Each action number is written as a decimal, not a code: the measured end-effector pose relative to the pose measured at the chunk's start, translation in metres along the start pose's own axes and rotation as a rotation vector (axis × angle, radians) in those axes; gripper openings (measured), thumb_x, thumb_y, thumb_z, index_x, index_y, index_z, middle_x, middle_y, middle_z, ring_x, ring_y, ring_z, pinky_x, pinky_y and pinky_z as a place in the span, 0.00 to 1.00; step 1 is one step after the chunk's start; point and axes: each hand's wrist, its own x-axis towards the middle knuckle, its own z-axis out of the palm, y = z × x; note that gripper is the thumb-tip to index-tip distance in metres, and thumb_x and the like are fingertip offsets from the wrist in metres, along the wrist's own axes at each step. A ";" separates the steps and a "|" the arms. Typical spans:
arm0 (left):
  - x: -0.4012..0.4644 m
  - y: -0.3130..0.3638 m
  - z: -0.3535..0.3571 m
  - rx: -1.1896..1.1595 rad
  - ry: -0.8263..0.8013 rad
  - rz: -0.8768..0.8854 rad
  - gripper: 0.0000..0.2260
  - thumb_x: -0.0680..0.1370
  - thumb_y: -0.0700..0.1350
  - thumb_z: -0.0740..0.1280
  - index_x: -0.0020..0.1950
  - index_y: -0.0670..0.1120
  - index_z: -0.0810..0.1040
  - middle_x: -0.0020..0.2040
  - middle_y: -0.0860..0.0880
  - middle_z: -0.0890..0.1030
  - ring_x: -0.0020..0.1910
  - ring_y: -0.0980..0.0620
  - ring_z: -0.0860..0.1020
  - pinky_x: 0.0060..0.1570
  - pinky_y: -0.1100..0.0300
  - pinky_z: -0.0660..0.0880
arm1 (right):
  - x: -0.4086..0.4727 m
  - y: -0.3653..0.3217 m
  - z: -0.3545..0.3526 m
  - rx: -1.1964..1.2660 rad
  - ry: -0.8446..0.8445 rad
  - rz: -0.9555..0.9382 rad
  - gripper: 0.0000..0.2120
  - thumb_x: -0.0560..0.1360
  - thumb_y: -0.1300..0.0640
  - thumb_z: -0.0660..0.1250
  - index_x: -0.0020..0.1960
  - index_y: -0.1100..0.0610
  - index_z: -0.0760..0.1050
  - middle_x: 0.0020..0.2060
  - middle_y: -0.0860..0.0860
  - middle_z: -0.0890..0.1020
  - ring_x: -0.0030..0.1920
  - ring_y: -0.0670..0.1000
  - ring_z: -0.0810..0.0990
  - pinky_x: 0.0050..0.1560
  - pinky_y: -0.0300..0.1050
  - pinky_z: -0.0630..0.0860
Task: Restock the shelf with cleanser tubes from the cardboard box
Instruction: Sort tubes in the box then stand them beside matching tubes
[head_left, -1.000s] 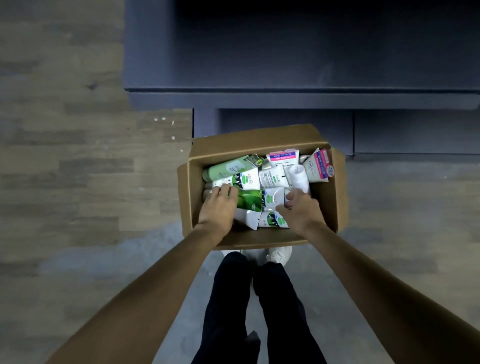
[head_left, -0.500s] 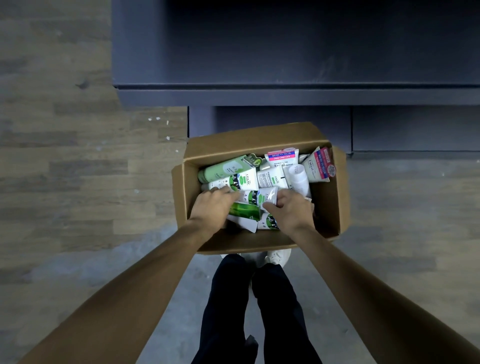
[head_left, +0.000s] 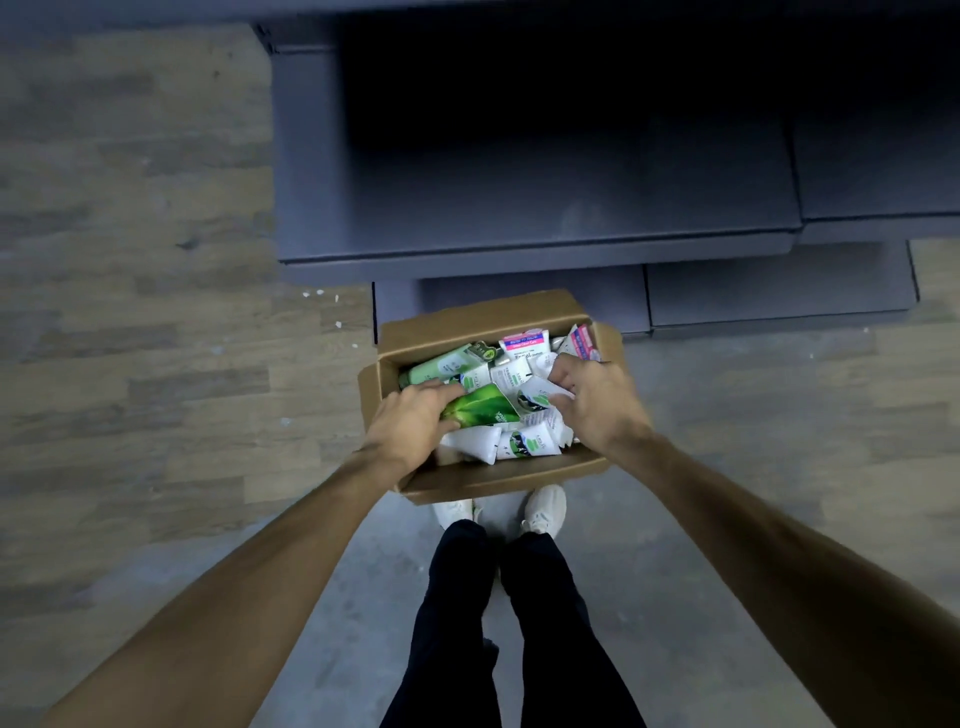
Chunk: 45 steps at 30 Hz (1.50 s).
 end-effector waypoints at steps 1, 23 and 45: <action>-0.004 0.008 -0.009 0.002 0.010 0.006 0.22 0.76 0.47 0.71 0.70 0.54 0.73 0.66 0.53 0.77 0.62 0.46 0.78 0.59 0.51 0.73 | -0.006 -0.003 -0.012 -0.034 -0.004 -0.007 0.06 0.76 0.56 0.69 0.52 0.51 0.76 0.47 0.54 0.83 0.50 0.58 0.80 0.52 0.52 0.79; -0.103 0.115 -0.225 0.047 0.450 0.309 0.16 0.75 0.49 0.71 0.62 0.53 0.75 0.49 0.52 0.78 0.49 0.47 0.79 0.45 0.53 0.73 | -0.130 -0.118 -0.264 -0.426 0.182 -0.338 0.05 0.72 0.58 0.67 0.47 0.52 0.74 0.45 0.54 0.83 0.46 0.58 0.79 0.45 0.50 0.77; -0.066 0.111 -0.379 -0.557 0.825 0.197 0.11 0.71 0.46 0.75 0.48 0.49 0.75 0.42 0.53 0.82 0.42 0.50 0.80 0.44 0.60 0.74 | -0.111 -0.226 -0.398 -0.207 0.608 -0.526 0.12 0.75 0.61 0.64 0.58 0.61 0.77 0.52 0.57 0.80 0.46 0.51 0.74 0.45 0.42 0.69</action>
